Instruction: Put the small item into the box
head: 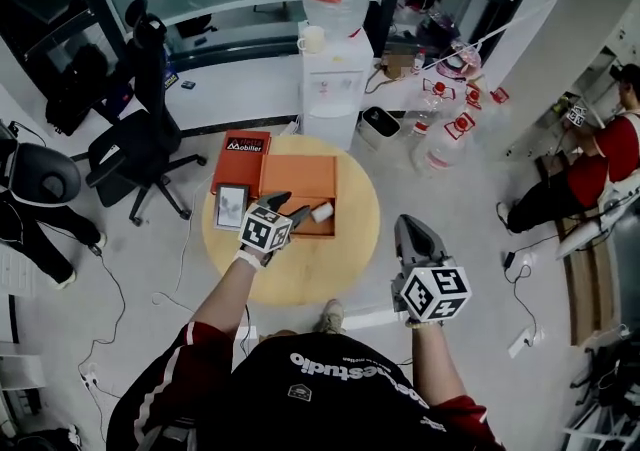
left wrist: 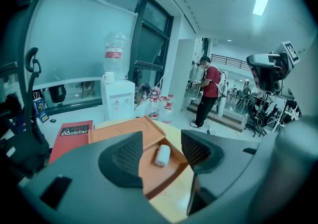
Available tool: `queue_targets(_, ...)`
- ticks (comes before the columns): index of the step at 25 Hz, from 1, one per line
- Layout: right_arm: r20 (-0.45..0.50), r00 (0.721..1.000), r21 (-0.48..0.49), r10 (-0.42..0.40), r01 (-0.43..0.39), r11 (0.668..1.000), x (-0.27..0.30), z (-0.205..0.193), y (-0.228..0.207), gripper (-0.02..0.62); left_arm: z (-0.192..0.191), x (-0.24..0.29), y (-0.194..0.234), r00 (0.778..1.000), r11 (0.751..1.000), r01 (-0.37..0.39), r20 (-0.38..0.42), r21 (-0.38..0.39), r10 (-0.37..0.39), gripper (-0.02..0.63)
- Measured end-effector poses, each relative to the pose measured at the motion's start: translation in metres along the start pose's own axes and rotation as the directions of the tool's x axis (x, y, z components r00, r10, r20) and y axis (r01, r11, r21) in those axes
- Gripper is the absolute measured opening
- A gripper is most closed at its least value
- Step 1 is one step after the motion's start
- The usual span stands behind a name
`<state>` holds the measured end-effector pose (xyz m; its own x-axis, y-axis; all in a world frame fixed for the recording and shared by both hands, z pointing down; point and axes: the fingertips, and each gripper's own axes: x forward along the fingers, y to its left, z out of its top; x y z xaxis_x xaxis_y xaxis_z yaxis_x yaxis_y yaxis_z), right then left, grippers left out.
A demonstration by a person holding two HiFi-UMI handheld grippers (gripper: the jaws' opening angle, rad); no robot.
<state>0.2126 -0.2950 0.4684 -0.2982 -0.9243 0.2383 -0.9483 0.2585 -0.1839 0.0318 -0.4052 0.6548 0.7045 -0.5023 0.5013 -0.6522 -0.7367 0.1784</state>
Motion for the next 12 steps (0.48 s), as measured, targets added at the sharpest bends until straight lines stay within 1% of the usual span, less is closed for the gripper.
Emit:
queue_targets(7, 0.028, 1.0, -0.008, 0.004, -0.004, 1.0, -0.009, 0.009, 0.02, 0.026, 0.024, -0.037, -0.011, 0.996, 1.0, -0.003, 0.094, -0.001, 0.003, 0.256)
queue_targets(12, 0.042, 0.999, -0.013, 0.013, -0.013, 1.0, -0.013, 0.013, 0.038, 0.026, 0.047, -0.068, -0.019, 0.985, 1.0, 0.012, 0.17, -0.016, -0.009, 0.256)
